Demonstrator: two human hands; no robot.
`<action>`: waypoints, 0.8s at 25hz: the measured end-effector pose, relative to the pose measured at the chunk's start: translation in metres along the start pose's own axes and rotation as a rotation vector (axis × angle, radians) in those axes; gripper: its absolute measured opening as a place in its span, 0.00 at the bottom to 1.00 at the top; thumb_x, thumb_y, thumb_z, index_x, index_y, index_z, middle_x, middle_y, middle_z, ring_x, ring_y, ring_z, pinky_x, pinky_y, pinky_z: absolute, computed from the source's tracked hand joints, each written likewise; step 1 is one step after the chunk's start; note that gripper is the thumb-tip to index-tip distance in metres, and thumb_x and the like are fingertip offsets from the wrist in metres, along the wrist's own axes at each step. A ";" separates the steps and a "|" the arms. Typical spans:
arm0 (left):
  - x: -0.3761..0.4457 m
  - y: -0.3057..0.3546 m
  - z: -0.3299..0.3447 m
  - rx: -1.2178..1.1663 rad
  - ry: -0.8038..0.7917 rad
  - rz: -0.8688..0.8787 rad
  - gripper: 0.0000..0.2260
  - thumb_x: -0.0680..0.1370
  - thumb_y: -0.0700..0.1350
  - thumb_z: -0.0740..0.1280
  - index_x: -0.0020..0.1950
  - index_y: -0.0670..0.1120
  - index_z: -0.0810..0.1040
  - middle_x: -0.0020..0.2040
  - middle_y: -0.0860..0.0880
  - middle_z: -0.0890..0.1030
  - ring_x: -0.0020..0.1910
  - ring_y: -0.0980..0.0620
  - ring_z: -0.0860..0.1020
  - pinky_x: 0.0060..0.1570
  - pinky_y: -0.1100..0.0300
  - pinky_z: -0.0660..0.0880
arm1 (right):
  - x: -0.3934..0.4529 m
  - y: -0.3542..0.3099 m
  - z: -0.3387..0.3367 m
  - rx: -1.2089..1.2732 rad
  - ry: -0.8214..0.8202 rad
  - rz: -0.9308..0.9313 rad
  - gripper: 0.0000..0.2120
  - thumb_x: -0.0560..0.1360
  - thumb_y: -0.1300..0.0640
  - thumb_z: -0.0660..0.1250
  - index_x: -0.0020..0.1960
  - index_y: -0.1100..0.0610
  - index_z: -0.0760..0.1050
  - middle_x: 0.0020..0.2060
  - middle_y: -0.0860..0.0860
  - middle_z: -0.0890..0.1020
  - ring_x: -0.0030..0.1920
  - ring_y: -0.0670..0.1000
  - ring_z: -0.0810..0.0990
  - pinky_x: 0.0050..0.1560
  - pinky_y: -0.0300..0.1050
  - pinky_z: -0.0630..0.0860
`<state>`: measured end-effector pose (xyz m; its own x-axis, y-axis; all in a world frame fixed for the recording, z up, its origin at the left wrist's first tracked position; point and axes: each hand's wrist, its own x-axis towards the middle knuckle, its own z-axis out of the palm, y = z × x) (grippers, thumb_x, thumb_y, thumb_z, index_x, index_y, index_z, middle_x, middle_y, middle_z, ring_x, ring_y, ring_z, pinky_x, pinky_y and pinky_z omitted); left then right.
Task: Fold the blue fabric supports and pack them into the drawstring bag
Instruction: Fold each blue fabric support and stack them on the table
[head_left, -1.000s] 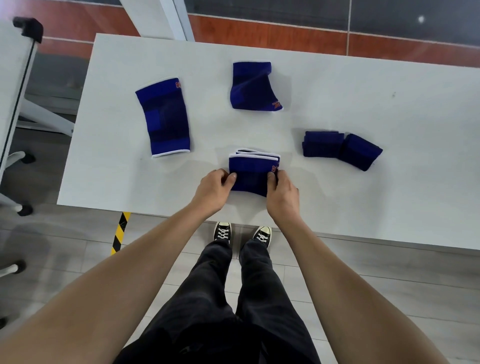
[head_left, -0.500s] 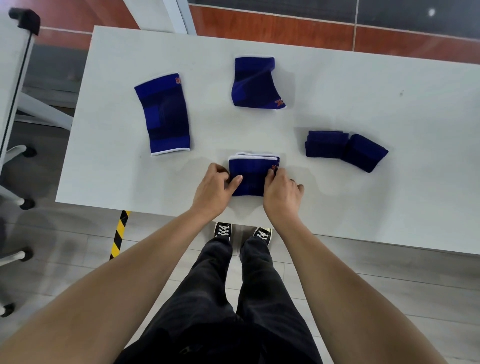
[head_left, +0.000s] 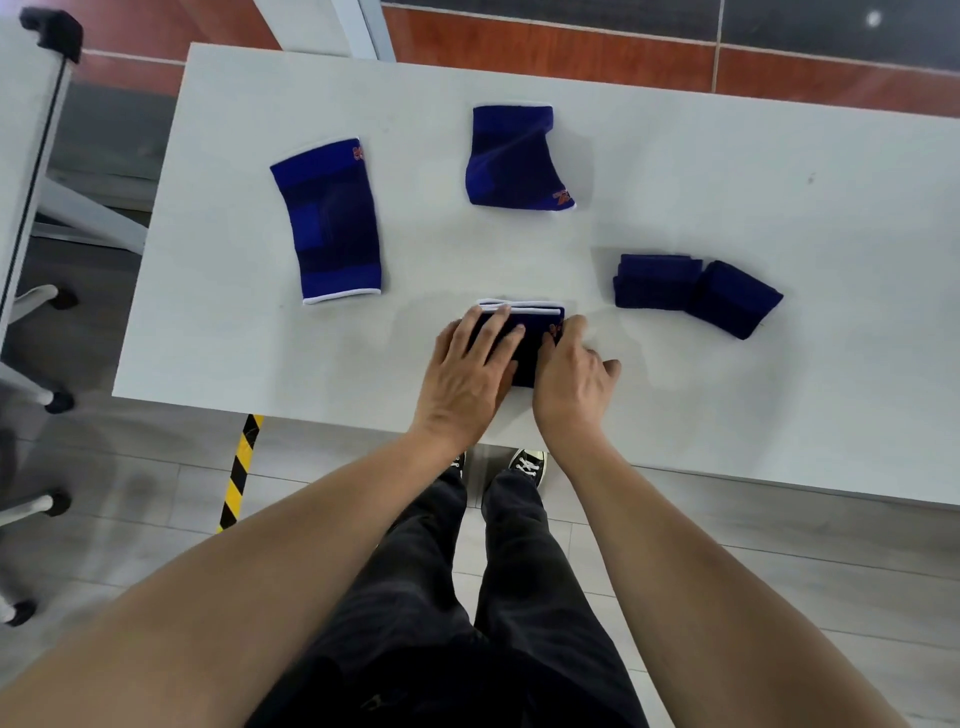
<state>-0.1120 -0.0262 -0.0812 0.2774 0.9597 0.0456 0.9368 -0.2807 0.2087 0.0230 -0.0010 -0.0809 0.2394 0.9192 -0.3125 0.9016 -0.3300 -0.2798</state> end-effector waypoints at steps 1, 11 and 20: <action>0.001 -0.001 0.003 0.022 -0.060 0.000 0.20 0.84 0.50 0.56 0.75 0.46 0.69 0.77 0.45 0.67 0.76 0.39 0.64 0.73 0.45 0.62 | 0.000 0.002 0.002 -0.031 0.010 -0.031 0.11 0.84 0.53 0.55 0.64 0.57 0.65 0.39 0.55 0.84 0.45 0.58 0.81 0.53 0.54 0.64; 0.030 -0.014 0.014 0.084 -0.278 0.039 0.28 0.84 0.56 0.49 0.83 0.49 0.47 0.83 0.47 0.51 0.81 0.41 0.48 0.79 0.42 0.48 | 0.009 0.013 0.005 -0.100 0.228 -0.138 0.07 0.81 0.58 0.63 0.58 0.58 0.74 0.41 0.56 0.81 0.44 0.61 0.79 0.52 0.57 0.68; 0.020 -0.019 0.019 0.055 -0.237 0.012 0.30 0.84 0.59 0.50 0.82 0.46 0.51 0.83 0.48 0.52 0.82 0.44 0.49 0.79 0.45 0.51 | -0.002 0.042 0.022 -0.024 0.118 -0.549 0.26 0.86 0.53 0.54 0.82 0.56 0.54 0.81 0.50 0.58 0.81 0.48 0.53 0.79 0.61 0.50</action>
<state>-0.1200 -0.0021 -0.1023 0.3252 0.9276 -0.1840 0.9414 -0.2991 0.1559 0.0528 -0.0218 -0.1115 -0.2301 0.9729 -0.0229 0.9127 0.2076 -0.3520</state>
